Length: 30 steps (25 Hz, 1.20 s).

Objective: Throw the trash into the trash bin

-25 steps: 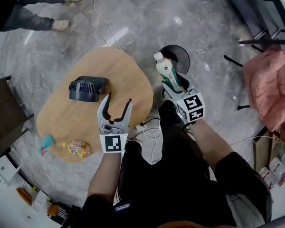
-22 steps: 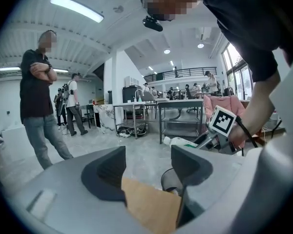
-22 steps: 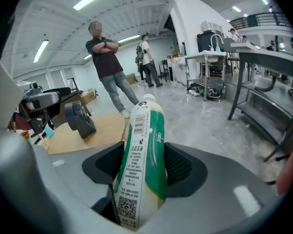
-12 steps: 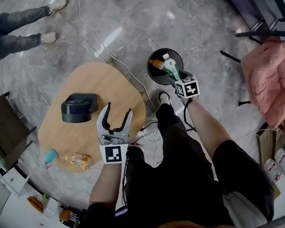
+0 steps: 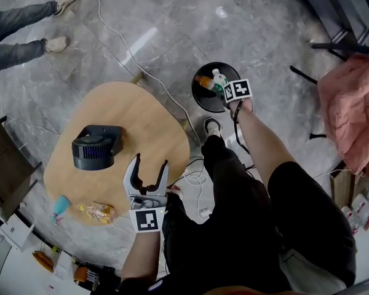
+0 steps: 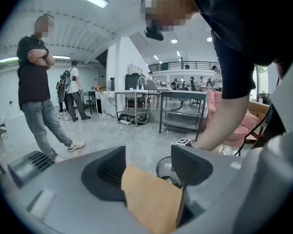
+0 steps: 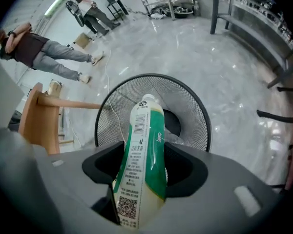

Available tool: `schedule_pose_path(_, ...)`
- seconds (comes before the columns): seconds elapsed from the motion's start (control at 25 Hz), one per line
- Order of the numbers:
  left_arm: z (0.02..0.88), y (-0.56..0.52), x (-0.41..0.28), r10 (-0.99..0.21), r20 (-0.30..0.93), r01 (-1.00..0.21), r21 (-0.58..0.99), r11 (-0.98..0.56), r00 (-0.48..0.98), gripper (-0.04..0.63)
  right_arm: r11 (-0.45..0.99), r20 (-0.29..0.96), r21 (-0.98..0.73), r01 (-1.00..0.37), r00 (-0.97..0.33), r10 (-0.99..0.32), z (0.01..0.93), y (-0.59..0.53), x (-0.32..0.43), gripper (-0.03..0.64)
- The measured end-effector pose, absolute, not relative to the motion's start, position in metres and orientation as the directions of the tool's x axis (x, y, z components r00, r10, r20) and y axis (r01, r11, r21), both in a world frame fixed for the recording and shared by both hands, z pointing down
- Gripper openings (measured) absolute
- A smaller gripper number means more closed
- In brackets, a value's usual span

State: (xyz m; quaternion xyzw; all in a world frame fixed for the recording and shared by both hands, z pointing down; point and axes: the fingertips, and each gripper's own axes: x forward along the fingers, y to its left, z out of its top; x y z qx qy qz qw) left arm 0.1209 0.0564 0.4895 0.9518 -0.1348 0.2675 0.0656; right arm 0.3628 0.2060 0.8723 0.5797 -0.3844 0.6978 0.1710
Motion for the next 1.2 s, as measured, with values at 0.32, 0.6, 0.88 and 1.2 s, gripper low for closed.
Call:
schedule_pose_path(0.32,0.504,0.06,0.108,-0.221,0.551,-0.306,0.067,-0.95,0.805,0.407,-0.603,0.946,-0.305,-0.737,-0.31,-0.1,0.906,0.2,0.369,0.296)
schedule_pose_path(0.6,0.502,0.062,0.115,-0.208,0.542,-0.293,0.075,-0.953,0.814,0.407,-0.543,0.969,-0.241,-0.804,-0.227,-0.093,0.898,0.192,0.385,0.387)
schedule_pose_path(0.88,0.491,0.065,0.114,-0.187,0.523,-0.258,0.064,-0.964,0.831,0.407,-0.472,0.948,-0.21,-0.856,-0.059,-0.314,0.833,0.169,0.396,0.437)
schedule_pose_path(1.2,0.474,0.061,0.089,-0.219,0.465,-0.274,0.054,-0.96,0.858,0.407,-0.247,0.823,-0.051,-0.968,0.099,-0.559,0.702,0.161,0.333,0.431)
